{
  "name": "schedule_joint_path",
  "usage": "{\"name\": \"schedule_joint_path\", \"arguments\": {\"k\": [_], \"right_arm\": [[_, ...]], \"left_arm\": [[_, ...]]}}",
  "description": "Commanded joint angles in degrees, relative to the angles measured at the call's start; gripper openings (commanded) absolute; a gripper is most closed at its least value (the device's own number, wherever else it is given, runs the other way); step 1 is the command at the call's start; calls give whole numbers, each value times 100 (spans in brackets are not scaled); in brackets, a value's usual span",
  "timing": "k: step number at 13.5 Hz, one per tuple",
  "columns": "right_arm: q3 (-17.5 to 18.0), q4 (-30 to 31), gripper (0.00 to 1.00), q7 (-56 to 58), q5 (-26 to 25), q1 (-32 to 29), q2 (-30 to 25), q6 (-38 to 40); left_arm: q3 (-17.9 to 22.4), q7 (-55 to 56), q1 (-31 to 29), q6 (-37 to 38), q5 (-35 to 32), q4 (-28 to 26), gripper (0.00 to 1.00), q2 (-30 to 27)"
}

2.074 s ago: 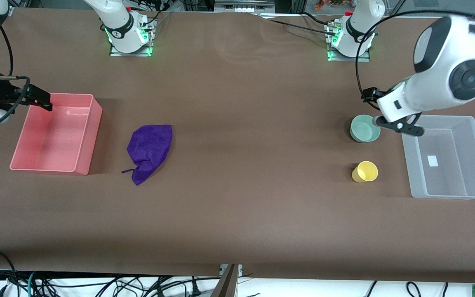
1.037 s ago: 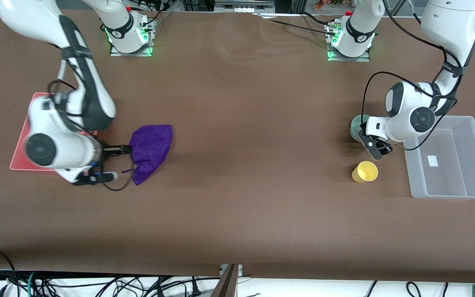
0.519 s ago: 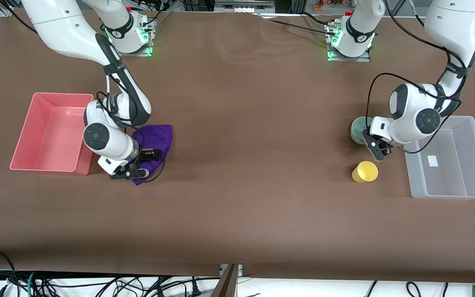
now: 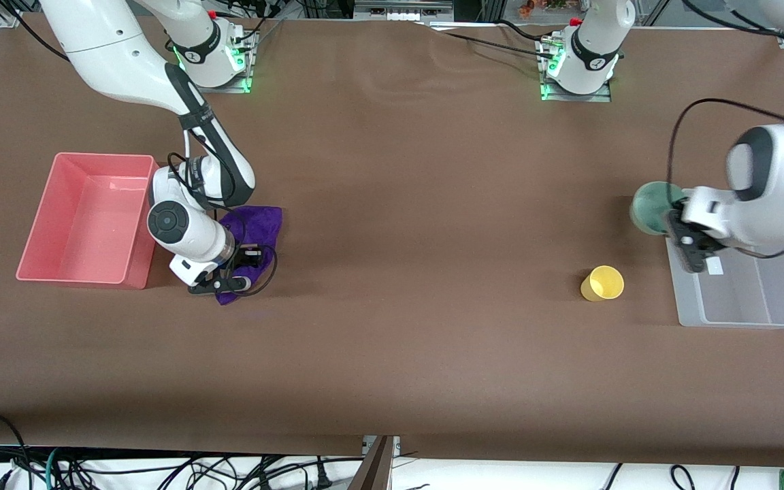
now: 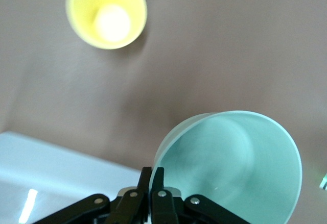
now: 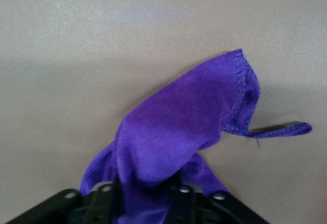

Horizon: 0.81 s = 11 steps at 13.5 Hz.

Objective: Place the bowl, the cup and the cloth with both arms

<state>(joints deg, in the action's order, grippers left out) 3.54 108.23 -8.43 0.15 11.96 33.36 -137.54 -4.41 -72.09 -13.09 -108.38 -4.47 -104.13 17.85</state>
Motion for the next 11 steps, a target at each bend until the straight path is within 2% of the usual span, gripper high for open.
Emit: {"name": "schedule_joint_path", "arguments": {"k": [1, 3, 6, 7, 8, 9, 11], "right_arm": [[16, -572, 0, 341, 3, -124, -347, 1294], [-159, -1283, 0, 937, 55, -264, -602, 2725], [-896, -2058, 0, 1930, 82, -299, -936, 4617], [-1177, -2086, 0, 2325, 73, -343, -1076, 4996], [-1484, -2086, 0, 2833, 73, -396, -1173, 5270], [-1879, -2086, 0, 3343, 65, -396, -1209, 5447], [-2425, -2034, 0, 4004, -23, -405, -1253, 5528]], "left_arm": [[-34, -655, -666, 160, -211, 962, 0, 875], [-34, -885, -940, 11, -510, 1420, 0, 1490], [-34, -1096, -1213, -726, -617, 1457, 0, 1914], [-34, -1236, -1292, -798, -608, 1457, 8, 2011], [-34, -1246, -1345, -842, -599, 1457, 59, 2055], [-34, -1273, -1345, -834, -573, 1483, 100, 2056], [-86, -1387, -1336, -764, -512, 1501, 100, 1855]]}}
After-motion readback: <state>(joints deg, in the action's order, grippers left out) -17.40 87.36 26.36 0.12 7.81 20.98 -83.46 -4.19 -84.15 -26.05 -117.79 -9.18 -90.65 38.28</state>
